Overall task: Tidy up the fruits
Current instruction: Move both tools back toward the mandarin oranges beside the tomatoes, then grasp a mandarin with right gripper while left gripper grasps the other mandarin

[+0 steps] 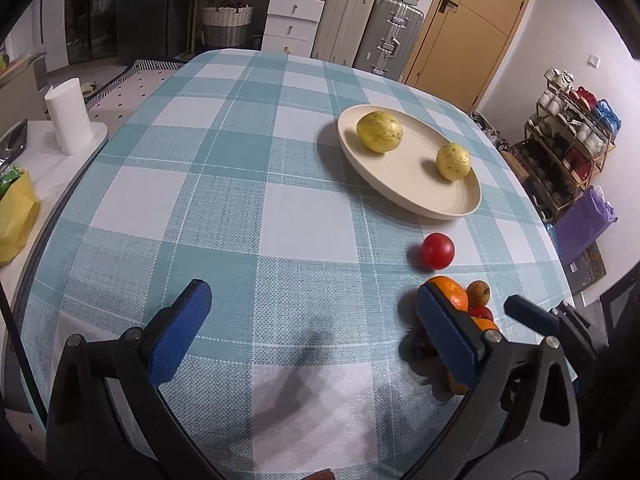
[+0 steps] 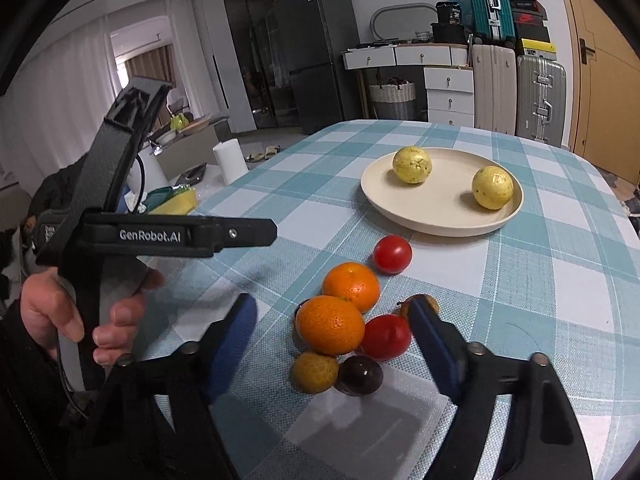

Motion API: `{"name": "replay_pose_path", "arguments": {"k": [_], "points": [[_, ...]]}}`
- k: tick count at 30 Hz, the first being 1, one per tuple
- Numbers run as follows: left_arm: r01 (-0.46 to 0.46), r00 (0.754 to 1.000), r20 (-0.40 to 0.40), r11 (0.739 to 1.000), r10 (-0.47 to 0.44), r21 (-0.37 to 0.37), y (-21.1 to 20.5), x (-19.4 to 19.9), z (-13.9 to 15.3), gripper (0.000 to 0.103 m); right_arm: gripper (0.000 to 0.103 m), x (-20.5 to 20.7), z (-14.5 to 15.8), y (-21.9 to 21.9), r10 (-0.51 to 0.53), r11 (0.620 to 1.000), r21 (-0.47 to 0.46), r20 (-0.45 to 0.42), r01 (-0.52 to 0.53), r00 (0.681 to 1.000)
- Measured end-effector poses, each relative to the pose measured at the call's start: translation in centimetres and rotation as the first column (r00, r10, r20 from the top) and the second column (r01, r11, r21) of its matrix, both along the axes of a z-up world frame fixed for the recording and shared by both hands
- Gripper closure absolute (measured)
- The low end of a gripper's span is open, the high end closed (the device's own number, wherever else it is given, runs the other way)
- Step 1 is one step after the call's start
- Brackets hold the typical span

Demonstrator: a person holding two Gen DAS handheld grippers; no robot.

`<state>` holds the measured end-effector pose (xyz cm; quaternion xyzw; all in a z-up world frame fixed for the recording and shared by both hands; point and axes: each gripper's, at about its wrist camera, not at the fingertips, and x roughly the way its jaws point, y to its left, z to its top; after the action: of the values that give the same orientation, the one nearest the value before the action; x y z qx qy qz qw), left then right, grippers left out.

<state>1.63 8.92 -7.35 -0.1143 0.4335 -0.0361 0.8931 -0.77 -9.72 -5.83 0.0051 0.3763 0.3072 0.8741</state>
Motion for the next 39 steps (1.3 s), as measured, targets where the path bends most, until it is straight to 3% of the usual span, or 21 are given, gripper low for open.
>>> {"name": "replay_pose_path", "arguments": {"k": [4, 10, 27, 32, 39], "points": [[-0.003, 1.0, 0.002, 1.0, 0.003, -0.007, 0.3, 0.0, -0.1, 0.001, 0.048, -0.1, -0.3, 0.6, 0.013, 0.999, -0.034, 0.011, -0.013, 1.0], [-0.003, 1.0, -0.001, 1.0, 0.003, -0.01, 0.3, 0.1, -0.2, 0.001, 0.063, -0.1, -0.9, 1.3, 0.027, 0.995, -0.092, 0.016, -0.026, 1.0], [0.016, 1.0, -0.026, 1.0, -0.016, -0.024, -0.2, 0.2, -0.7, 0.001, 0.065, 0.2, -0.2, -0.4, -0.005, 1.0, 0.018, 0.01, 0.005, 1.0], [0.052, 0.998, -0.034, 0.998, -0.053, -0.035, -1.3, 0.5, -0.8, 0.001, 0.065, 0.4, 0.7, -2.1, -0.05, 0.997, 0.068, 0.031, 0.048, 0.998], [0.103, 0.993, -0.06, 0.993, -0.106, -0.053, -3.5, 1.5, -0.9, 0.001, 0.065, 1.1, 1.1, -4.5, -0.119, 0.991, 0.06, 0.031, 0.117, 0.992]]}}
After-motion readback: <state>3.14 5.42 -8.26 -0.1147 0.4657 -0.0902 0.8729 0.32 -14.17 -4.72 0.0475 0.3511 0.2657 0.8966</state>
